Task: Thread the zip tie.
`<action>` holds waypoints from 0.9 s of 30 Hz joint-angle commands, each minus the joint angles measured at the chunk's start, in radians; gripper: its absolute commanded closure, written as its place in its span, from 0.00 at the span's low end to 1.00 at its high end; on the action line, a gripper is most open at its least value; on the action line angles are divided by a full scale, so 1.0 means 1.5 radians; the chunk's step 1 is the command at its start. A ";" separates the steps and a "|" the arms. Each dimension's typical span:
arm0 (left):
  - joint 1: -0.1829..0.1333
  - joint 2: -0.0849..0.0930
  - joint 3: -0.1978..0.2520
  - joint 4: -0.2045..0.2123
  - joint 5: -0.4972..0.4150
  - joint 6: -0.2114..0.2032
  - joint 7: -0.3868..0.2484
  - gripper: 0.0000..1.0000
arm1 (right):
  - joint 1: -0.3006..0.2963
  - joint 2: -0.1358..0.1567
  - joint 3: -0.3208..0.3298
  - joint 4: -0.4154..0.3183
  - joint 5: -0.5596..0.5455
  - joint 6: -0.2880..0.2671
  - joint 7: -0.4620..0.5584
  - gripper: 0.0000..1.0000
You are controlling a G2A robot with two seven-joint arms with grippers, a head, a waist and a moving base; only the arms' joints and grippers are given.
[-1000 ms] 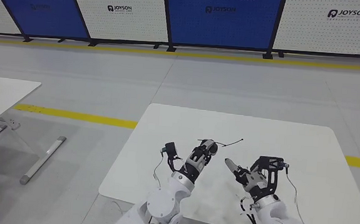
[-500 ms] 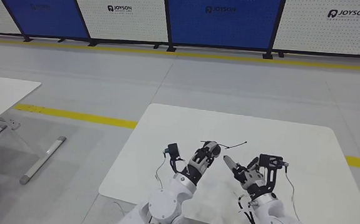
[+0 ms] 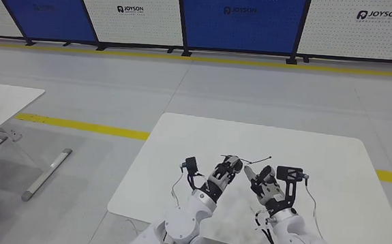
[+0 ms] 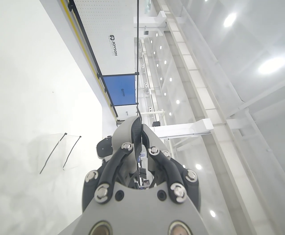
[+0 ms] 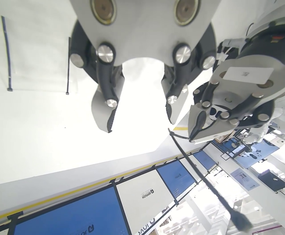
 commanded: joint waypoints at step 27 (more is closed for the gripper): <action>0.003 -0.003 0.006 0.008 0.024 0.010 -0.011 1.00 | 0.010 -0.005 -0.016 0.005 -0.020 0.001 0.002 0.77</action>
